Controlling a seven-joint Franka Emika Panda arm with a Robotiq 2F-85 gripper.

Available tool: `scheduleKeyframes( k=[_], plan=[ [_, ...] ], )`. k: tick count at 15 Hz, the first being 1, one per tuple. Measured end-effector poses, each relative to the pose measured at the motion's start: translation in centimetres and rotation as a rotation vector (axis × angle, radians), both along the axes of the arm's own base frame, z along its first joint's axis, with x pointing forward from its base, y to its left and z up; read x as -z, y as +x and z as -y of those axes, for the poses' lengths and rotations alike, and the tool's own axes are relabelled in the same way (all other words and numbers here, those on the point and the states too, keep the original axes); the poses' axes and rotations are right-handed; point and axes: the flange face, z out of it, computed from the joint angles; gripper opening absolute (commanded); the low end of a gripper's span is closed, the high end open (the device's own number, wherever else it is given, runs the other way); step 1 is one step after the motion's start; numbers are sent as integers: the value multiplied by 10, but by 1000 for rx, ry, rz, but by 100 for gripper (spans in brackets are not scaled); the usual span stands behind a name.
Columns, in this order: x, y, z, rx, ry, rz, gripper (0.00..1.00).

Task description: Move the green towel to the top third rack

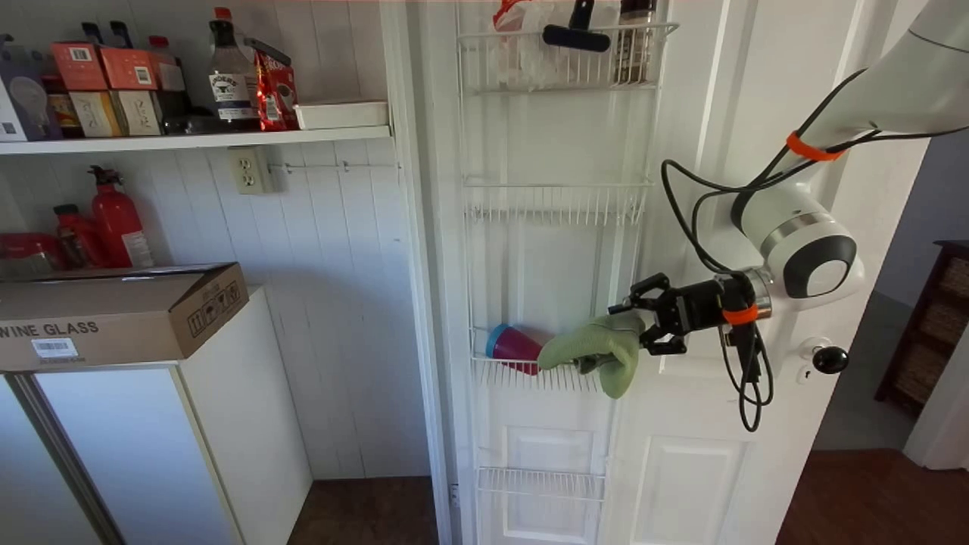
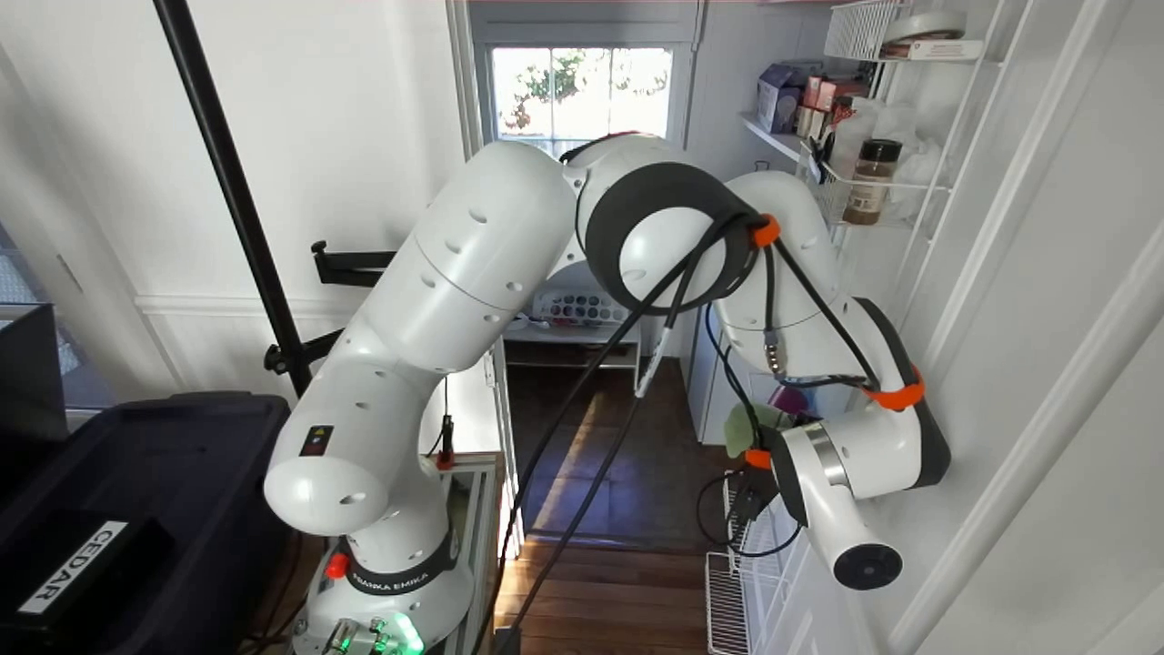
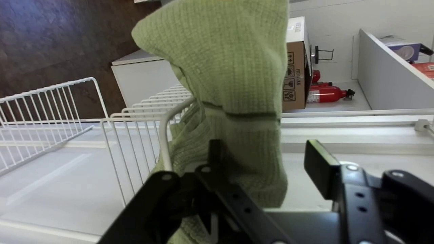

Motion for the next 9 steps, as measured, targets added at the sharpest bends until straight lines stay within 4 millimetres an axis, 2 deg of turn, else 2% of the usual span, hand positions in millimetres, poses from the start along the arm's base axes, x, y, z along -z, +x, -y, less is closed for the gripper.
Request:
scheduleKeyframes(
  k=[1, 5, 9],
  plan=[
    [-2, 1, 0, -1, 4, 5, 100],
    [-7, 3, 4, 3, -1, 5, 100],
    [-10, 2, 17, 15, -47, -21, 100]
  ],
)
